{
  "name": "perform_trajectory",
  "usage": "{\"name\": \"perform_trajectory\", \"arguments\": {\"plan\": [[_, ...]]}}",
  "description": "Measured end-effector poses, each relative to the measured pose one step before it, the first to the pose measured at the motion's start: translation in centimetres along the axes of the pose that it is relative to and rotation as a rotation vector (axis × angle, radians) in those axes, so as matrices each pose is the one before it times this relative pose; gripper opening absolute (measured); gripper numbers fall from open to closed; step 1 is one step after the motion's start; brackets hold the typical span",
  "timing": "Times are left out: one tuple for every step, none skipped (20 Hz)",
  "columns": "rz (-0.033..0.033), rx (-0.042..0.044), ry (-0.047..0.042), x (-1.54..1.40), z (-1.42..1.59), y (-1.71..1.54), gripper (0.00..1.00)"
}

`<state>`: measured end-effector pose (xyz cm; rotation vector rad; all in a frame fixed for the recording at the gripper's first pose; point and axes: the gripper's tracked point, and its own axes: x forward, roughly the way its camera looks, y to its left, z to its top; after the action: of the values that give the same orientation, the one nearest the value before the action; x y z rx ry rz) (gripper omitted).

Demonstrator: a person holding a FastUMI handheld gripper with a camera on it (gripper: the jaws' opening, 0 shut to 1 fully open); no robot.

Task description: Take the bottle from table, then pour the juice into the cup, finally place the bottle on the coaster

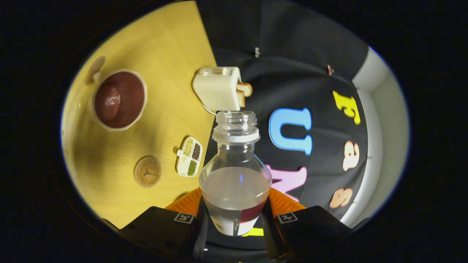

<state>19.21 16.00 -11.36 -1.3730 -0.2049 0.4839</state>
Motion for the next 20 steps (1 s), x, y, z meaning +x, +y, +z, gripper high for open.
{"name": "perform_trajectory", "arguments": {"plan": [[0.01149, 0.10392, 0.03218, 0.056, -0.509, 0.157, 0.66], [0.01653, 0.09891, 0.02926, 0.860, -0.158, 0.402, 0.66], [0.02634, 0.08594, 0.02263, -0.025, -0.493, 0.371, 0.66], [0.01963, 0.07227, 0.01532, -0.208, -0.257, 0.169, 0.66], [0.01426, 0.06411, 0.00512, -0.238, -0.010, -0.071, 0.67], [0.01372, 0.06054, -0.00190, -0.560, 0.261, -0.398, 0.67], [0.01201, 0.05984, -0.01389, -0.496, 0.420, -0.276, 0.67], [0.00183, 0.05177, -0.01337, -0.333, 0.402, -0.501, 0.67], [-0.00252, 0.05410, -0.01315, -0.514, 0.424, -0.564, 0.67], [0.00400, 0.06441, -0.00870, -0.320, 0.179, -0.238, 0.67], [0.00442, 0.07111, -0.00762, -0.307, 0.205, -0.263, 0.67], [0.00849, 0.07082, -0.00513, -0.314, 0.483, -0.073, 0.67], [0.00895, 0.06361, -0.00898, -0.074, 0.351, -0.046, 0.67], [0.01017, 0.05007, -0.01778, 0.018, 0.614, 0.014, 0.67], [0.00174, 0.03585, -0.01992, 0.032, 0.372, -0.091, 0.67], [0.00117, 0.02918, -0.01230, 0.193, 0.365, -0.143, 0.67], [0.00420, 0.03465, -0.00848, 0.269, 0.154, -0.111, 0.67], [0.01830, 0.04281, -0.00991, 0.257, 0.188, 0.297, 0.67], [0.01928, 0.05020, -0.00607, 0.469, 0.091, 0.276, 0.67], [0.00569, 0.04489, -0.00072, 0.472, -0.230, 0.014, 0.68]]}}
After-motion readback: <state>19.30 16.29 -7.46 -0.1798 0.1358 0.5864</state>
